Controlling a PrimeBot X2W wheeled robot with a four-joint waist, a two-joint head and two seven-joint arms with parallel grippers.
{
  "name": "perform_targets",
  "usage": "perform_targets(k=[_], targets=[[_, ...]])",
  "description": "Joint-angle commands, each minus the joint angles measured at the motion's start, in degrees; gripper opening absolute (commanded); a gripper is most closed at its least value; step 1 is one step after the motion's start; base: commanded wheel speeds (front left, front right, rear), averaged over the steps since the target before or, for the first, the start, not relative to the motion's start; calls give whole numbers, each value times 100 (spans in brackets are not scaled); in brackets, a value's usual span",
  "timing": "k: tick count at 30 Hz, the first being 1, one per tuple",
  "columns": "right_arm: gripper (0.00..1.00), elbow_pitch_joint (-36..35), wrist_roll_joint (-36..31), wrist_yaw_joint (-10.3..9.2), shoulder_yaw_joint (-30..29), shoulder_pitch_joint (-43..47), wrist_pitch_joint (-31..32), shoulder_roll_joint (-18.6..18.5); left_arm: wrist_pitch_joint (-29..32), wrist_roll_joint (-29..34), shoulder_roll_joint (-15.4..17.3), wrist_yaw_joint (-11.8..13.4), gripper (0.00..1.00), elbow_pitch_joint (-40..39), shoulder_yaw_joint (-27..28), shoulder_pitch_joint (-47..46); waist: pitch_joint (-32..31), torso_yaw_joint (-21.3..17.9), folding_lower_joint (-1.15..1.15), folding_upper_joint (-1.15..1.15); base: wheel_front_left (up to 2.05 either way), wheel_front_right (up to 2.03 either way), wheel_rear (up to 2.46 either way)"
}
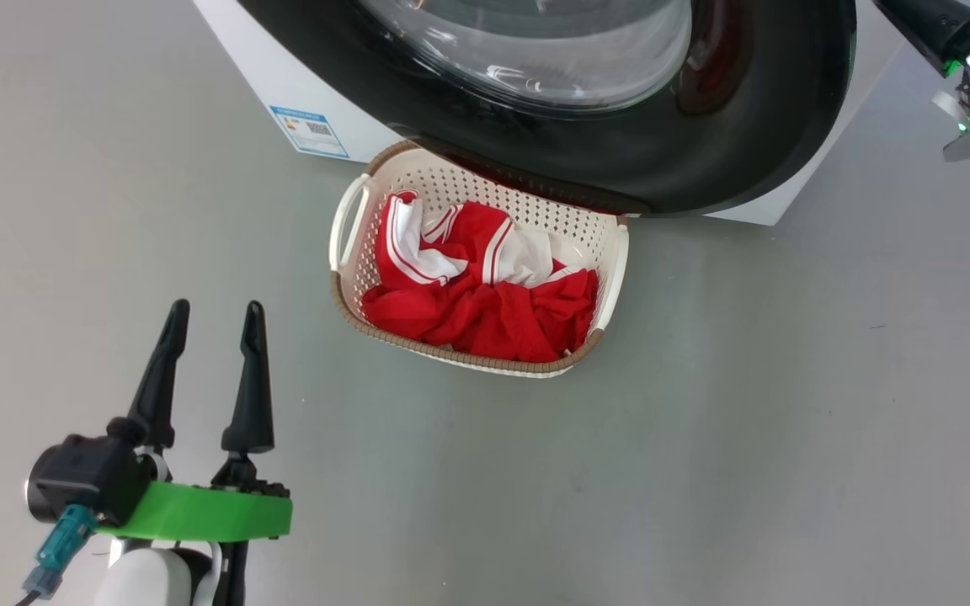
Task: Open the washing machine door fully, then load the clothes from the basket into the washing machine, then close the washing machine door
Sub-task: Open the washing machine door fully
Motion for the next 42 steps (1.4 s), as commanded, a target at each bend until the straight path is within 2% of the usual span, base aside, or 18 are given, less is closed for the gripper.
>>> perform_targets(k=[1,23,42], targets=[[0,-34,138,52,-12,-93,119,96,-46,-71,114,57,100,-173,166,-130,4,11,0,0,0,0,0],[0,754,866,52,3,-256,1670,525,-46,-60,114,77,100,-97,194,-36,-244,11,0,0,0,0,0],[0,-259,978,52,264,1042,2313,676,-46,126,114,-62,100,92,310,362,-1015,319,0,0,0,0,0]])
